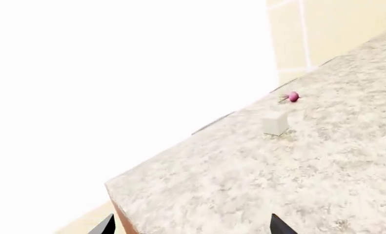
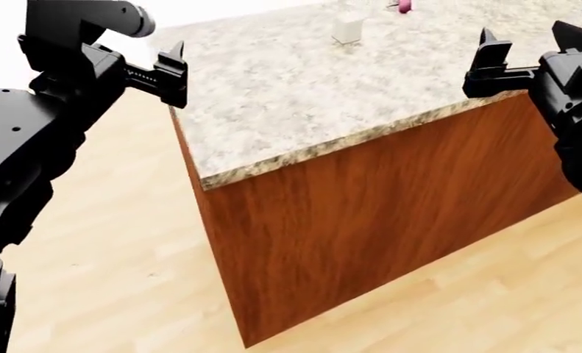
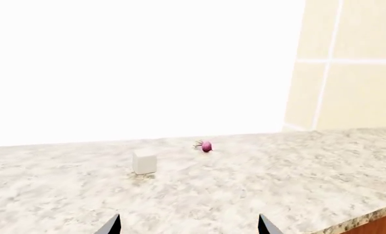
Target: Pick the tofu from the counter and place it in the cabinet.
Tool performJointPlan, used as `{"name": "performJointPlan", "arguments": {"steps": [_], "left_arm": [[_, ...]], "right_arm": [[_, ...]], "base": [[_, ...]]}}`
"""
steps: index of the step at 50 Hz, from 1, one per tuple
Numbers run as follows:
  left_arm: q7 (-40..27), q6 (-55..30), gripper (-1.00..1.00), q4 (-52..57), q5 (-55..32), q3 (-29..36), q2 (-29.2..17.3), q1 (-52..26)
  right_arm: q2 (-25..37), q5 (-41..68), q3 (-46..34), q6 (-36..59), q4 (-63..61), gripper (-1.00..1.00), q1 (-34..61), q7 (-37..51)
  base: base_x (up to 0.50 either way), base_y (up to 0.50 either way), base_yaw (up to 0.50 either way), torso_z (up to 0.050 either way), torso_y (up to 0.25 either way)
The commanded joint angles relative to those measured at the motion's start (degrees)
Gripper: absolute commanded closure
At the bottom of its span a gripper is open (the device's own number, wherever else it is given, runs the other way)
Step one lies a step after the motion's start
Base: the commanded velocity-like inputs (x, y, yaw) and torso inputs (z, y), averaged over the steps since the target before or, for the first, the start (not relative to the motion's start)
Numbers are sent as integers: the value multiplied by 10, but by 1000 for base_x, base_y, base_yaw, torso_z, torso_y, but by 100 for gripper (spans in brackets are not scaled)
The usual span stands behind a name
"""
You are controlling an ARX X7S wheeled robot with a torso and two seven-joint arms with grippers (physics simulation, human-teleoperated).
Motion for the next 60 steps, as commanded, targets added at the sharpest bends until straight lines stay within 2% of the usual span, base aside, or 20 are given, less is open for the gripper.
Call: {"name": "performJointPlan", "arguments": {"steps": [1,15,22,39,60], "left_arm": [[22,-4,-100,-40,11,30,6,-38],[24,-5,-100,-34,11,36,1,-34],[30,-6,-100,-48,17,42,1,-56],[77,16,-100,-132,79,119,-5,-146],[62,-10,-100,-132,55,90,-3,-130]], "right_arm": [[0,-8,-12,-3,11,-100,14,-9],[-4,-10,-15,-8,15,-100,20,-11],[-5,-14,-19,-13,21,-100,19,-14],[5,-4,-10,-8,7,-100,10,-13],[10,6,-7,2,-13,-100,12,-11]], "base": [[-476,-140,0,0,0],[-442,-225,0,0,1],[-440,-232,0,0,0],[-440,-233,0,0,1],[-436,-239,0,0,1]]}}
